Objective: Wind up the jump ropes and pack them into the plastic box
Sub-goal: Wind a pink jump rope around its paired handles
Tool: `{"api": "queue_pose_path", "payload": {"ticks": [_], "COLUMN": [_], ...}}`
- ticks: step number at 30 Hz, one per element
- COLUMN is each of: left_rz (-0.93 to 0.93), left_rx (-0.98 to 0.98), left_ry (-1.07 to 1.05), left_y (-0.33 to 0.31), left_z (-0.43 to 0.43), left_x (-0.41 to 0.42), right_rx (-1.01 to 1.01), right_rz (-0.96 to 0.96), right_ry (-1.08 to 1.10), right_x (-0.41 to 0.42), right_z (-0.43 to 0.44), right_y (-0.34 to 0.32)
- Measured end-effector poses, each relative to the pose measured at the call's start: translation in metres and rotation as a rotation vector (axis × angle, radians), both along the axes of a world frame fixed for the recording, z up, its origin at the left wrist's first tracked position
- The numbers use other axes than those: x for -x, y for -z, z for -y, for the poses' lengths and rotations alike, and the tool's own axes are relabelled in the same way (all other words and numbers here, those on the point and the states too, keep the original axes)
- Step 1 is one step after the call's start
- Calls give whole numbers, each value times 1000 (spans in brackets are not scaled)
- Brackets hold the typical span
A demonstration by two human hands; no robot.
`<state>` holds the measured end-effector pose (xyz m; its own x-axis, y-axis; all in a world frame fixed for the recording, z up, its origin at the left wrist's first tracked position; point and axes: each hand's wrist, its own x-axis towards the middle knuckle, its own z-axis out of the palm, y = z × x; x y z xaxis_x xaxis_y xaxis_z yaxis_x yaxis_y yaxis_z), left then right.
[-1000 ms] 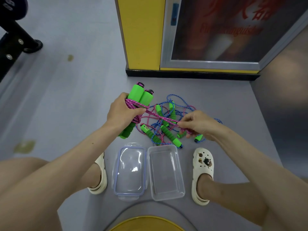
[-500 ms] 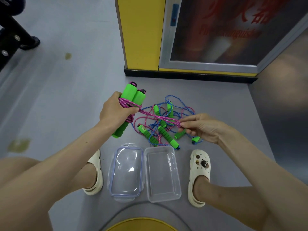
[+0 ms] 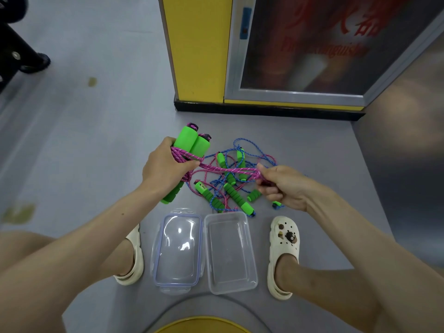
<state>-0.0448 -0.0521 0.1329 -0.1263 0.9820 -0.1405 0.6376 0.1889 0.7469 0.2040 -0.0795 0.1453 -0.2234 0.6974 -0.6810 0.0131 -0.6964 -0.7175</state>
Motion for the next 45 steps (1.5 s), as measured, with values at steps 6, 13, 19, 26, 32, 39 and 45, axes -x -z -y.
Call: {"api": "queue_pose_path", "payload": {"ticks": [6,13,19,26,32,39,45], "left_rz": [-7,-10,52,90,120,150,524], "left_rx": [7,-19,29,41,78,143,407], "left_ry": [-19,-71,-130,-143,-80,-30,9], "left_y": [0,-4,-6,-8,-2,1,-21], "left_z": [-2,-3,-6,-6,0,6,8], "left_x": [1,4,6,3,-8,-15,-19], "right_rx": [-120,-223,-275,-170,-259,-162,-461], "right_rz": [12,335,315,353,463,142,597], "right_ry": [-144,-446,-493,-172,572,750,227], "right_x": [-1,-3,-1,-1,-2,-12,-3], "right_z": [3,2,2,1,-9,-13,-10], "right_y": [-6,0,-4,-1,12,6,10]}}
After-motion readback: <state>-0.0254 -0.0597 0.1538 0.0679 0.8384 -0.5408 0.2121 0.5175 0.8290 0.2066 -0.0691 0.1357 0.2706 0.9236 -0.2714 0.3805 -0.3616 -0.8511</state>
